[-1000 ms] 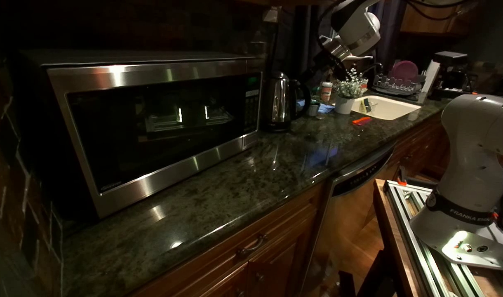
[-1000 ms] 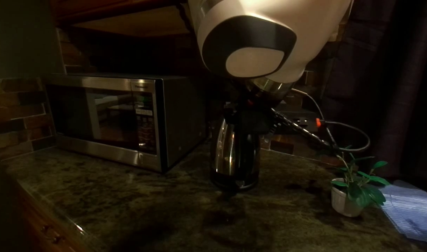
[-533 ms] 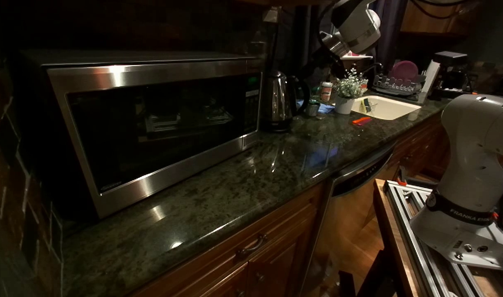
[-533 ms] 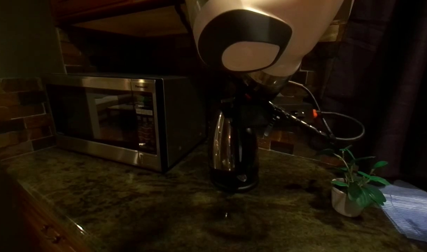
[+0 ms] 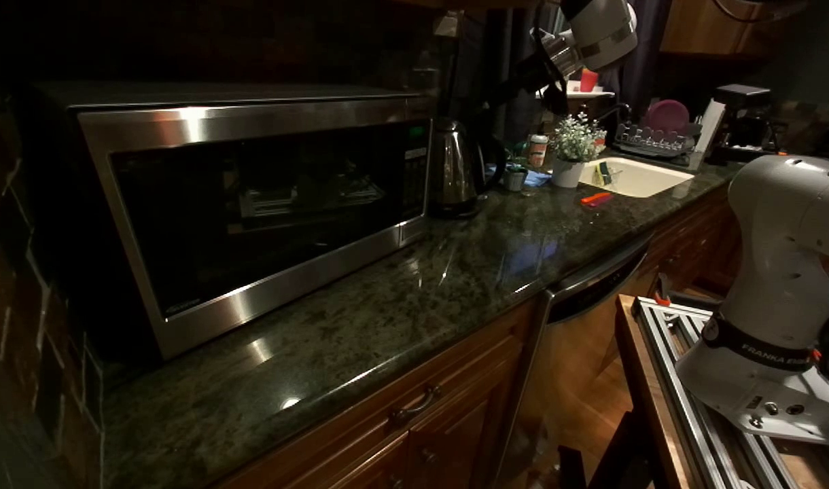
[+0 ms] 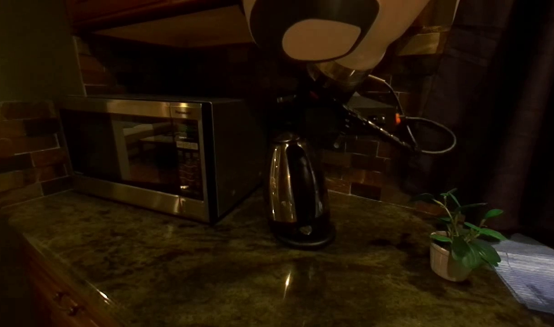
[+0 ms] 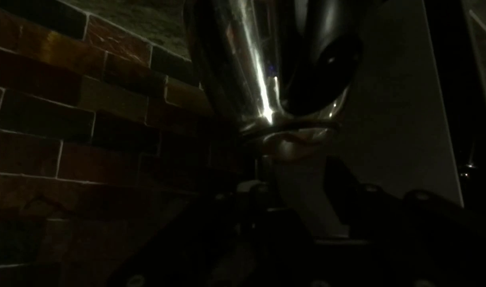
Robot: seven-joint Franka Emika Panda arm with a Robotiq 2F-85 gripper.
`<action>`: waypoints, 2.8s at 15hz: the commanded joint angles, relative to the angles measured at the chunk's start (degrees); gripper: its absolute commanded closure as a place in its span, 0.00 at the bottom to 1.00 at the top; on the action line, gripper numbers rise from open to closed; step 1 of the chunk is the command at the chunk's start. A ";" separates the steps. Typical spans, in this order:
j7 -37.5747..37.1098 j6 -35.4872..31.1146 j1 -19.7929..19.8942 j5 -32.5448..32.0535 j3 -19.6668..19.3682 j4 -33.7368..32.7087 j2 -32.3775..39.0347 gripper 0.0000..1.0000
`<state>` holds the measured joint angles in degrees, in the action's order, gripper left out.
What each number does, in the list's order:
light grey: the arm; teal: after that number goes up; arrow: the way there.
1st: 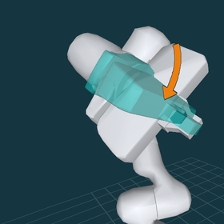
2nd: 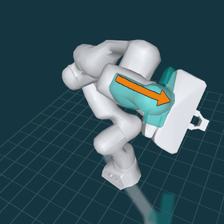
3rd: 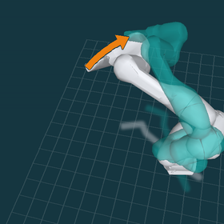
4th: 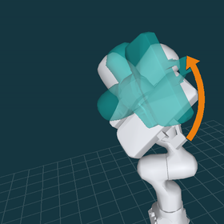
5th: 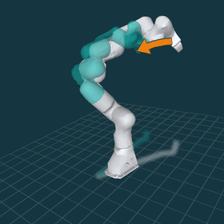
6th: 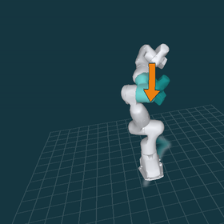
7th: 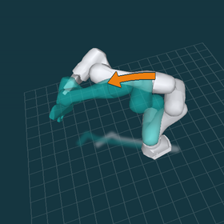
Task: Take the kettle off of it's stand
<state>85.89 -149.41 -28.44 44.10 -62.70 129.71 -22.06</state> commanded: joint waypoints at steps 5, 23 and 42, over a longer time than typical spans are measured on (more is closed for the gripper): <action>4.20 2.10 8.23 3.87 7.58 1.69 -1.81 0.87; -21.33 -3.65 36.39 -10.04 36.39 8.05 3.07 0.08; -40.14 -7.88 38.67 -31.06 39.57 11.07 7.50 0.53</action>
<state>47.73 -156.03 9.98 14.87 -23.54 139.88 -14.66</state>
